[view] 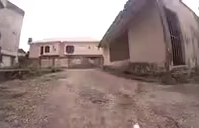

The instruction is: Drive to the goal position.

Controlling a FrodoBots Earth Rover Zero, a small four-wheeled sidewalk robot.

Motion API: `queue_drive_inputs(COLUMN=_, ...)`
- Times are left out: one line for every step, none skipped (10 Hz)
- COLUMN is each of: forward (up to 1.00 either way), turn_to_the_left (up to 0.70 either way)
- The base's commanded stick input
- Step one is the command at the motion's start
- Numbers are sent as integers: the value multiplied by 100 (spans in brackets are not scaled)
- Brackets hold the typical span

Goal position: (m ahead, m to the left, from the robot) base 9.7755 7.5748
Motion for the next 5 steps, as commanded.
queue_drive_inputs(forward=0, turn_to_the_left=-45)
queue_drive_inputs(forward=0, turn_to_the_left=-45)
queue_drive_inputs(forward=0, turn_to_the_left=-45)
queue_drive_inputs(forward=0, turn_to_the_left=-45)
queue_drive_inputs(forward=0, turn_to_the_left=-45)
